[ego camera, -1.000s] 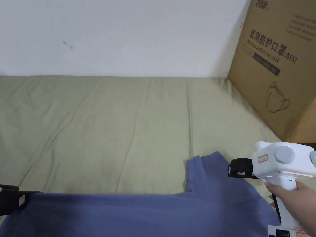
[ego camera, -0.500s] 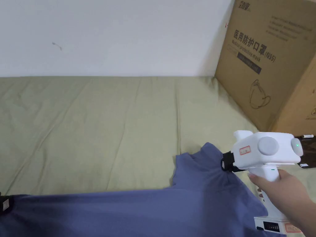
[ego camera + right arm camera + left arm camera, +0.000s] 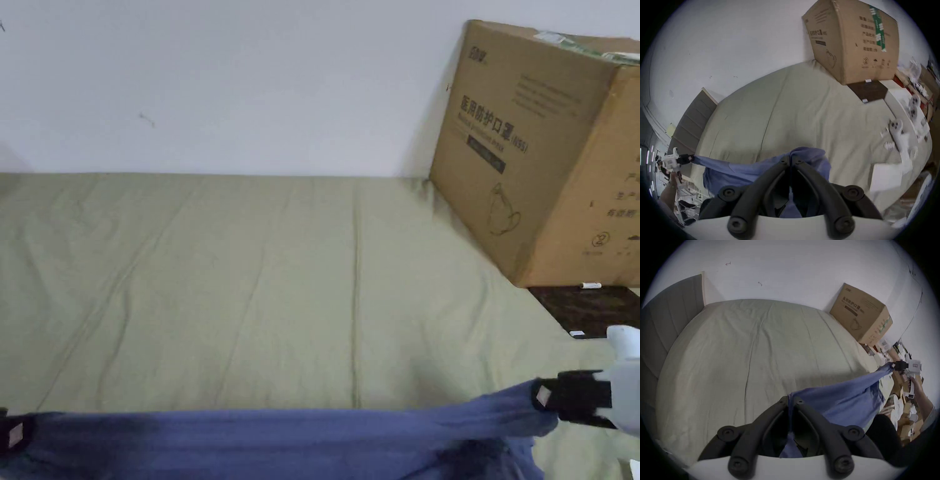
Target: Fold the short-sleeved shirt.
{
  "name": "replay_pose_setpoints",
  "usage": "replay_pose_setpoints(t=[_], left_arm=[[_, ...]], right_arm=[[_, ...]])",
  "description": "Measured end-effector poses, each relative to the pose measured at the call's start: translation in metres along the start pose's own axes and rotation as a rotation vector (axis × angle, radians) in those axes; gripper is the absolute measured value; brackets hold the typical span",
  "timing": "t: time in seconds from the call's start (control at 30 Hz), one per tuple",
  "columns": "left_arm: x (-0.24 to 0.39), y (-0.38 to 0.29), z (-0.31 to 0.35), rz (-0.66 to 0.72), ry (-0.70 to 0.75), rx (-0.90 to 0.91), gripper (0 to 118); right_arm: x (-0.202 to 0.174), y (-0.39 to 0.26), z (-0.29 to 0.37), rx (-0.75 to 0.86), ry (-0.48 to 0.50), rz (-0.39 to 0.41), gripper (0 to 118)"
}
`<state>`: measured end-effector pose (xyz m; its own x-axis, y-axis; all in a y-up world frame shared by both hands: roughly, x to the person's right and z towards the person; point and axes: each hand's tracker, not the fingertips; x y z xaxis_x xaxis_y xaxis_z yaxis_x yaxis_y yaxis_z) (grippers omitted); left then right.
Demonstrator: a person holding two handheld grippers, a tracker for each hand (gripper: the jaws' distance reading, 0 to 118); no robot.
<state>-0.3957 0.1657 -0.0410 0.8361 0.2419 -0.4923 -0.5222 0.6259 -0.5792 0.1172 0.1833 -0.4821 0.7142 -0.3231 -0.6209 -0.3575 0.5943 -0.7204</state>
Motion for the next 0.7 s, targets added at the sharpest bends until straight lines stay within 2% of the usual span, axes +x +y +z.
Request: replay_pose_setpoints(t=[0.23, 0.4, 0.47, 0.53, 0.57, 0.6, 0.63, 0.67, 0.7], left_arm=[[0.002, -0.065, 0.006, 0.042, -0.012, -0.033, 3], [-0.004, -0.088, 0.001, 0.077, -0.011, -0.058, 5], [-0.003, -0.093, 0.001, 0.081, -0.001, -0.062, 5], [-0.001, -0.097, 0.002, 0.078, 0.025, -0.067, 14], [-0.001, -0.098, 0.004, 0.080, 0.038, -0.069, 22], [0.000, -0.099, 0.008, 0.084, 0.043, -0.061, 43], [0.001, -0.099, 0.012, 0.091, 0.045, -0.052, 67], [0.005, -0.099, 0.015, 0.105, 0.042, -0.037, 94], [0.008, -0.099, 0.019, 0.114, 0.031, -0.015, 117]], right_arm=[[0.012, -0.079, -0.001, -0.097, -0.041, -0.039, 0], [0.016, -0.102, -0.013, -0.149, -0.070, -0.089, 1], [0.028, -0.104, -0.021, -0.163, -0.081, -0.099, 1], [0.025, -0.105, -0.022, -0.167, -0.126, -0.089, 9], [0.026, -0.102, -0.021, -0.161, -0.171, -0.060, 21], [0.023, -0.101, -0.019, -0.152, -0.200, -0.027, 53], [0.019, -0.100, -0.015, -0.114, -0.205, -0.008, 80], [0.013, -0.098, -0.011, -0.089, -0.203, 0.014, 103], [0.006, -0.097, -0.006, -0.062, -0.192, 0.026, 118]])
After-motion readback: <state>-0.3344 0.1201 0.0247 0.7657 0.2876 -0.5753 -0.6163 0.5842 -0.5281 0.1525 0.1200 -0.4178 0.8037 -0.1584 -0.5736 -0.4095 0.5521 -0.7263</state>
